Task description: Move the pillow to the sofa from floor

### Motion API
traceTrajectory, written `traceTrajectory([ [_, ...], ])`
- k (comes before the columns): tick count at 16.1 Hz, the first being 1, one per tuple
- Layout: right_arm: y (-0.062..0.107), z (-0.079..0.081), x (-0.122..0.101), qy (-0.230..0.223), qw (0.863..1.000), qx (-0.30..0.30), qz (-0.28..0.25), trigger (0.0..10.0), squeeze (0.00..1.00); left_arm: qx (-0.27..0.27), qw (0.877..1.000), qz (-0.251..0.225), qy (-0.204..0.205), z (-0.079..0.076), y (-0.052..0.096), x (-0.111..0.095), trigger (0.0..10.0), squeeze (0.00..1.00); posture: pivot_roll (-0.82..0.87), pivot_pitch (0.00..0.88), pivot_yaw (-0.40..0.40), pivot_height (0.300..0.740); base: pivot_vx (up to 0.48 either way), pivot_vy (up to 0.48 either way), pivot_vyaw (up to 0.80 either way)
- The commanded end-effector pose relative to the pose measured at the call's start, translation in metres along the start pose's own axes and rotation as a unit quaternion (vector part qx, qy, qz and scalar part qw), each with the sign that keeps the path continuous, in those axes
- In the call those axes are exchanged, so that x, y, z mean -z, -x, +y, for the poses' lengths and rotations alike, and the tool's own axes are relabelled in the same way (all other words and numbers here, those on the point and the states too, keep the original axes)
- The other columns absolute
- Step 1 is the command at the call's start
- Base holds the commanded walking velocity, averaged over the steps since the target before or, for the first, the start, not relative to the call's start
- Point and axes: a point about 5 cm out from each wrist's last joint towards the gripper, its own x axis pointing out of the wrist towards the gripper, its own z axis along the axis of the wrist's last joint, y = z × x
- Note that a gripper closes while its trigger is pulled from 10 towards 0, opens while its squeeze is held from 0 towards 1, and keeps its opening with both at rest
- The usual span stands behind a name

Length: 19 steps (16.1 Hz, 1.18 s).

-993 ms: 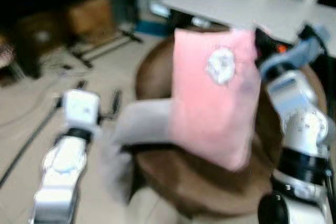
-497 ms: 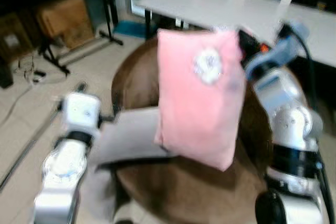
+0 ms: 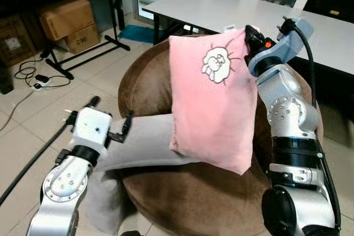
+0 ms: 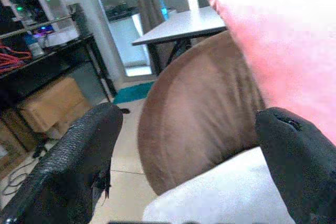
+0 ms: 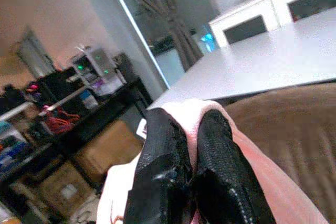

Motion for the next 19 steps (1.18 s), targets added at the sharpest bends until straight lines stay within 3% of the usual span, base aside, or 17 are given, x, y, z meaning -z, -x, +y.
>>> traceTrajectory([
  [1, -0.013, -0.004, -0.006, 0.017, 0.999, 0.020, -0.024, 10.0, 0.00, 0.031, 1.000, 0.002, 0.003, -0.006, 0.002, -0.003, 10.0, 0.00, 0.07, 0.000, -0.061, 0.740, 0.000, 0.000, 0.00],
  [3, -0.031, -0.013, 0.007, 0.045, 0.996, 0.071, -0.002, 10.0, 0.00, 0.057, 0.998, 0.007, 0.006, -0.010, 0.005, -0.003, 10.0, 0.00, 0.07, 0.000, -0.062, 0.740, 0.000, 0.000, 0.00],
  [6, -0.041, -0.018, 0.021, 0.115, 0.984, 0.128, 0.039, 10.0, 0.00, 0.069, 0.997, 0.013, 0.007, -0.010, 0.007, -0.003, 10.0, 0.00, 0.08, 0.000, -0.064, 0.740, 0.000, 0.000, 0.00],
  [7, -0.043, -0.018, 0.024, 0.127, 0.982, 0.132, 0.052, 10.0, 0.82, 0.071, 0.997, 0.015, 0.007, -0.009, 0.008, -0.003, 10.0, 0.00, 0.10, 0.000, -0.071, 0.740, 0.000, 0.000, 0.00],
  [8, -0.045, -0.022, 0.021, 0.129, 0.977, 0.160, 0.053, 10.0, 1.00, 0.073, 0.997, 0.018, 0.007, -0.008, 0.009, -0.004, 10.0, 0.00, 0.11, 0.000, -0.079, 0.740, 0.000, 0.000, 0.00],
  [11, -0.051, -0.022, -0.004, 0.166, 0.969, 0.181, 0.019, 10.0, 1.00, 0.069, 0.997, 0.022, 0.007, -0.005, 0.011, -0.005, 10.0, 0.00, 0.12, 0.000, -0.090, 0.740, 0.000, 0.000, 0.00],
  [13, -0.056, -0.018, -0.022, 0.171, 0.971, 0.169, -0.001, 10.0, 1.00, 0.058, 0.998, 0.031, 0.006, -0.005, 0.012, -0.002, 10.0, 0.00, 0.12, 0.000, -0.097, 0.740, 0.000, 0.000, 0.00],
  [15, -0.057, -0.020, -0.026, 0.173, 0.972, 0.158, 0.003, 10.0, 1.00, 0.059, 0.998, 0.030, 0.008, -0.006, 0.010, -0.002, 10.0, 0.00, 0.12, 0.000, -0.093, 0.740, 0.000, 0.000, 0.00],
  [16, -0.057, -0.017, -0.023, 0.141, 0.983, 0.113, 0.008, 10.0, 0.83, 0.044, 0.999, 0.025, 0.011, -0.005, 0.006, -0.003, 10.0, 0.00, 0.11, 0.000, -0.088, 0.740, 0.000, 0.000, 0.00],
  [17, -0.057, -0.017, -0.023, 0.141, 0.983, 0.113, 0.008, 10.0, 0.83, 0.044, 0.999, 0.025, 0.011, -0.005, 0.006, -0.003, 10.0, 0.00, 0.11, 0.000, -0.088, 0.740, 0.000, 0.000, 0.00],
  [18, -0.053, -0.018, -0.010, 0.135, 0.990, 0.043, 0.006, 10.0, 0.00, -0.006, 0.999, 0.025, 0.031, -0.003, 0.001, -0.001, 10.0, 0.00, 0.09, 0.000, -0.078, 0.740, 0.000, 0.000, 0.00],
  [19, -0.050, -0.021, -0.005, 0.136, 0.990, 0.036, 0.007, 10.0, 0.00, -0.016, 0.999, 0.027, 0.034, -0.002, 0.000, 0.000, 10.0, 0.00, 0.08, 0.000, -0.076, 0.740, 0.000, 0.000, 0.00],
])
